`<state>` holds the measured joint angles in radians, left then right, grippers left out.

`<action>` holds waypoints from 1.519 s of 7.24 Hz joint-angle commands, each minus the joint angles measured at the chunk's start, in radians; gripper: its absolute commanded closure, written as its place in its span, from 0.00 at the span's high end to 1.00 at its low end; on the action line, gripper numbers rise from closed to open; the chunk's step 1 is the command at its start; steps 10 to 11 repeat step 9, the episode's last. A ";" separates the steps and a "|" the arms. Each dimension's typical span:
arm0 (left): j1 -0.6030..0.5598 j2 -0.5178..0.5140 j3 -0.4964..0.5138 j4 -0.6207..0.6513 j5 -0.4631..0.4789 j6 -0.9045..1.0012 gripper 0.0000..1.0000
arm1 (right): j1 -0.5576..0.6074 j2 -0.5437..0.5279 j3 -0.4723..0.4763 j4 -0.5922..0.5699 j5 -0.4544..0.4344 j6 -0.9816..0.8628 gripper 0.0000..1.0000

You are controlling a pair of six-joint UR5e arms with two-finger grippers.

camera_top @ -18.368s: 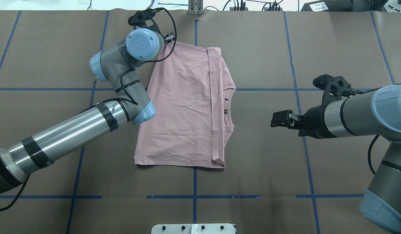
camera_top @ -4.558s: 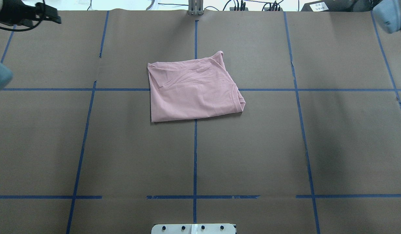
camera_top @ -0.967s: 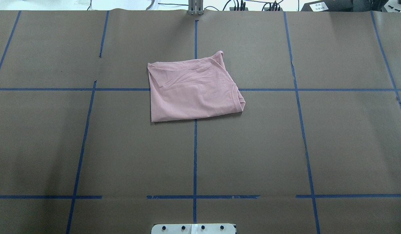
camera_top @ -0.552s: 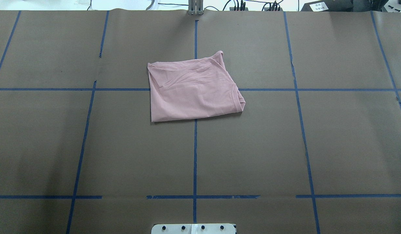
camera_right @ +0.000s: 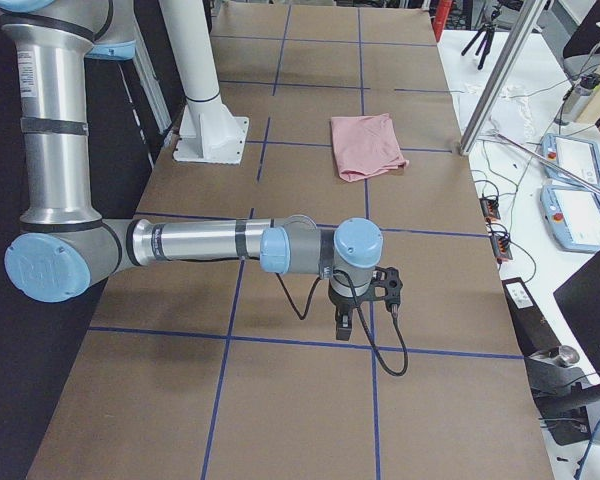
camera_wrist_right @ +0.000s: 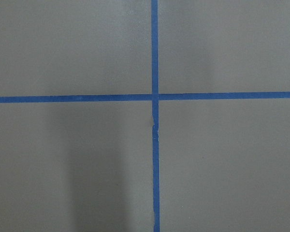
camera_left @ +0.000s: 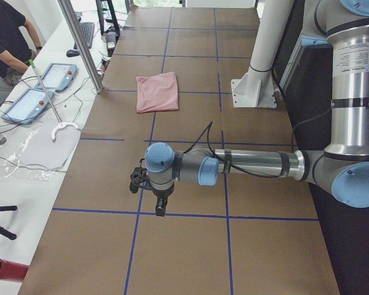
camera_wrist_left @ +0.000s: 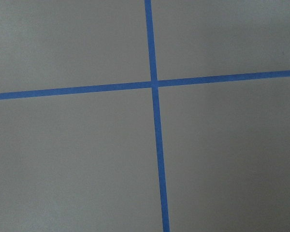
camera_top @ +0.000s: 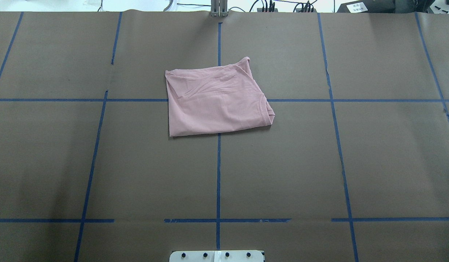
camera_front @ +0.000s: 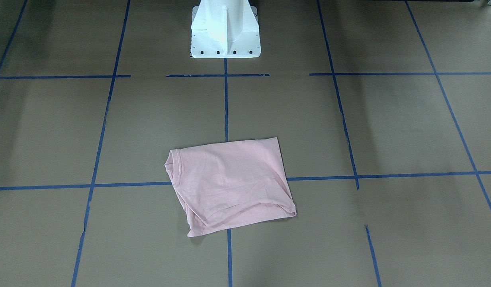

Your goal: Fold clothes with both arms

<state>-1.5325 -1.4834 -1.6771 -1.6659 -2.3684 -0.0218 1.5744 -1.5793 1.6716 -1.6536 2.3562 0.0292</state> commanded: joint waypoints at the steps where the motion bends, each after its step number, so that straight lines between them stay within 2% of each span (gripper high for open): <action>1: 0.002 0.000 0.002 -0.003 0.000 0.000 1.00 | -0.001 0.004 0.003 0.002 0.000 0.000 1.00; 3: 0.002 0.000 0.004 -0.005 0.000 0.002 1.00 | -0.001 0.001 -0.001 0.040 0.000 0.001 1.00; 11: 0.002 -0.002 0.005 -0.008 0.000 0.002 1.00 | -0.001 0.004 -0.004 0.041 0.002 0.001 1.00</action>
